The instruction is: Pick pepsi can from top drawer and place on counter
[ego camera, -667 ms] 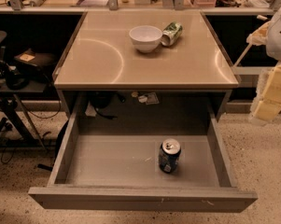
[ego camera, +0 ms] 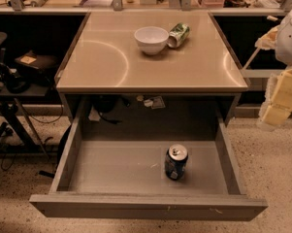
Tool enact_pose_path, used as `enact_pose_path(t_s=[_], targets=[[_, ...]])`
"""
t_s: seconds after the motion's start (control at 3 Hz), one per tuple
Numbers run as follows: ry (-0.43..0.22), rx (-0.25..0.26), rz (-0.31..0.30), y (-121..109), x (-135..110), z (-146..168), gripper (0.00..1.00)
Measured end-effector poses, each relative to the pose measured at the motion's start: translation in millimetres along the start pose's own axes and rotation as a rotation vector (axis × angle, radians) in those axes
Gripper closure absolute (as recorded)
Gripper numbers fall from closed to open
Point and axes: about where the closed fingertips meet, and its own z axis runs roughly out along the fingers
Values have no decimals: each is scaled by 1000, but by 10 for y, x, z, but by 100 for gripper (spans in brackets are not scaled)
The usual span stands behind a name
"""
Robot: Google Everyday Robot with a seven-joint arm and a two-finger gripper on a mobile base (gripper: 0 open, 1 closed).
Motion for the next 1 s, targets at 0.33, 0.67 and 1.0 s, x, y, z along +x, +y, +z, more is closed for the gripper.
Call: enact_pose_path(t_s=[0.33,0.67,1.0], targets=[[-83,-68,-19,51,-32,159,0],[-276,-209,-49,317,-87,774,0],[-509,-473,-79,1071,-517,1579,0]])
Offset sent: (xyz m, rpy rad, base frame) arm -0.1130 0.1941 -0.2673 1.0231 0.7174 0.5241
